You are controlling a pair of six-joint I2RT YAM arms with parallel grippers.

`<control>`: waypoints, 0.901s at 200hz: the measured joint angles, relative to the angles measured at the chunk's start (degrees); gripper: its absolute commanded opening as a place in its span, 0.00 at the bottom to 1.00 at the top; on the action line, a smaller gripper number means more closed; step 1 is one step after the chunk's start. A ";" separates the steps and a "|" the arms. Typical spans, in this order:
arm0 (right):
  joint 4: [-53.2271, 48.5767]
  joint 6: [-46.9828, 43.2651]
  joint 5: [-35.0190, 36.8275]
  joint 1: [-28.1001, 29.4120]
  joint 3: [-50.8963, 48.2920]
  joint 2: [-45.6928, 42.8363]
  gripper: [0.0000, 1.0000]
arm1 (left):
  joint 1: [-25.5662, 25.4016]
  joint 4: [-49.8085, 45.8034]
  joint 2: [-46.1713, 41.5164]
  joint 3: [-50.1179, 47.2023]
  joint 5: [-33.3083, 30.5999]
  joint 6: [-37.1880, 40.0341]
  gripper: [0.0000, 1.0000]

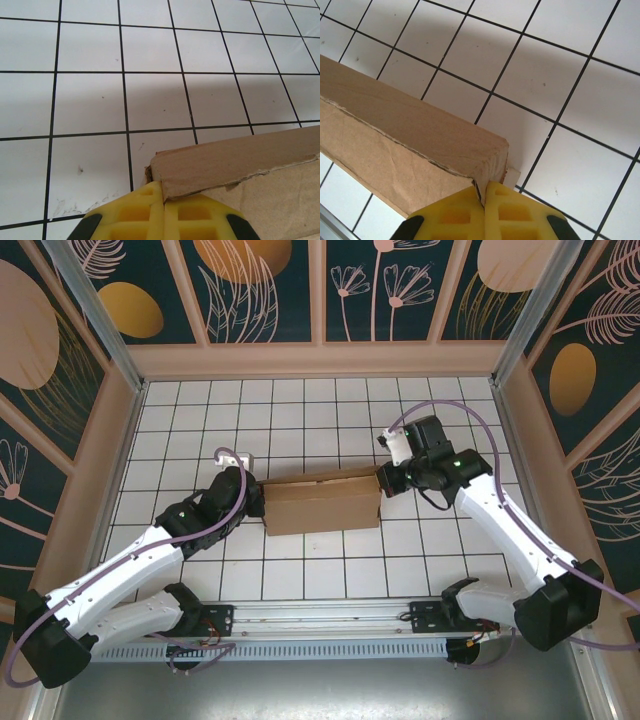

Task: Fold the paper box

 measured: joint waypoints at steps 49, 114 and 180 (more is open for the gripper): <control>-3.34 4.00 -0.61 0.00 2.71 1.79 0.00 | 0.00 0.11 0.00 0.00 -0.17 0.61 0.00; -6.32 8.48 -3.93 -0.59 4.79 2.82 0.00 | 0.00 -0.20 0.00 0.00 -1.40 1.25 0.00; -7.50 11.37 -9.51 -2.71 5.11 2.82 0.00 | 0.00 -0.39 0.00 0.00 -1.77 1.46 0.00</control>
